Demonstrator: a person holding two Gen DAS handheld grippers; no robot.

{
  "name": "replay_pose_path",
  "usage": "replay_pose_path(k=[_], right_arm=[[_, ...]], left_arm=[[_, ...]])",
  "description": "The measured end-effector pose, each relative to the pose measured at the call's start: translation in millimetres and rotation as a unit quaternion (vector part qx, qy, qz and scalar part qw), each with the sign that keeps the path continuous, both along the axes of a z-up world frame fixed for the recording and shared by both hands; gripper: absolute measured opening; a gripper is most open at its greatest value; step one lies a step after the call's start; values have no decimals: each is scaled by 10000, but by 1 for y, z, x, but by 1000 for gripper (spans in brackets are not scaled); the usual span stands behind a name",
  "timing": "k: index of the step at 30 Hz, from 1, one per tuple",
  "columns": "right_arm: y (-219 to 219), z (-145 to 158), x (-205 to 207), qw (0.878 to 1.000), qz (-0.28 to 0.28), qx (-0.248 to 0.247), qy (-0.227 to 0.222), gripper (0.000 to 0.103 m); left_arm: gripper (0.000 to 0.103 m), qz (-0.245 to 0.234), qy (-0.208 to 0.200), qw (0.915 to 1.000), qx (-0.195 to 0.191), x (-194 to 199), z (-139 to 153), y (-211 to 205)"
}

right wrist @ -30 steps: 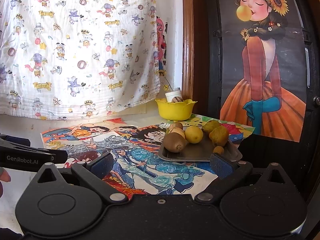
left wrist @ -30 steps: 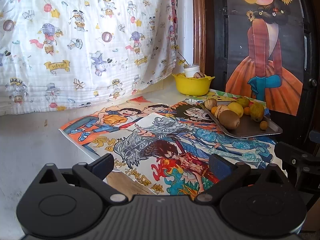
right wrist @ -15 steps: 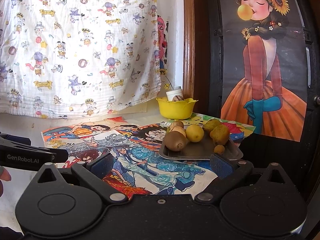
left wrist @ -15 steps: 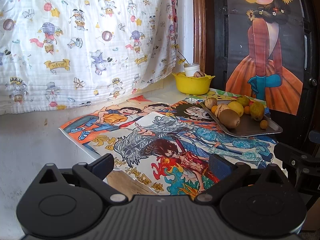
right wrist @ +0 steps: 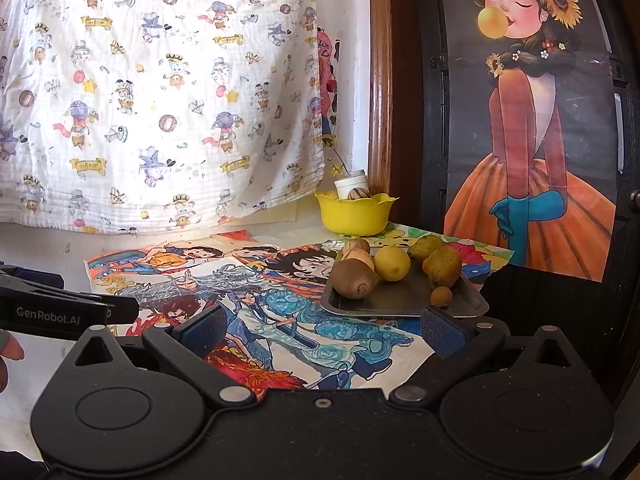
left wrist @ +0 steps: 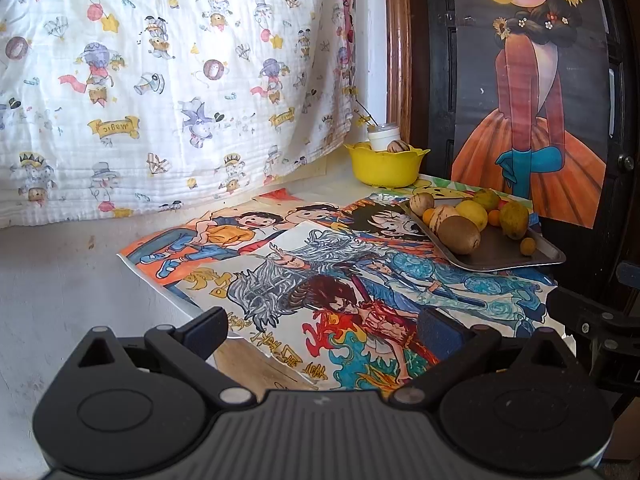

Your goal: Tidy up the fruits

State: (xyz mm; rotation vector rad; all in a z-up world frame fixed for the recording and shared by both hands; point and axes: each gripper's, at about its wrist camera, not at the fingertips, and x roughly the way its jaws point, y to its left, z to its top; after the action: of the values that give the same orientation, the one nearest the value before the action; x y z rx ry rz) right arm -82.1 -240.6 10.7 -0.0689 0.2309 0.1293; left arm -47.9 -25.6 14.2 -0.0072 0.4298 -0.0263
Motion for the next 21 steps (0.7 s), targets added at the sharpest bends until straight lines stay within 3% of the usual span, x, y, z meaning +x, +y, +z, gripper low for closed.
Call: replay_pose_path(k=[21], right_arm=[[1,0,0,10000,2,4,19,103]], left_arm=[[103,-1,29,10000,3,0,-1,0]])
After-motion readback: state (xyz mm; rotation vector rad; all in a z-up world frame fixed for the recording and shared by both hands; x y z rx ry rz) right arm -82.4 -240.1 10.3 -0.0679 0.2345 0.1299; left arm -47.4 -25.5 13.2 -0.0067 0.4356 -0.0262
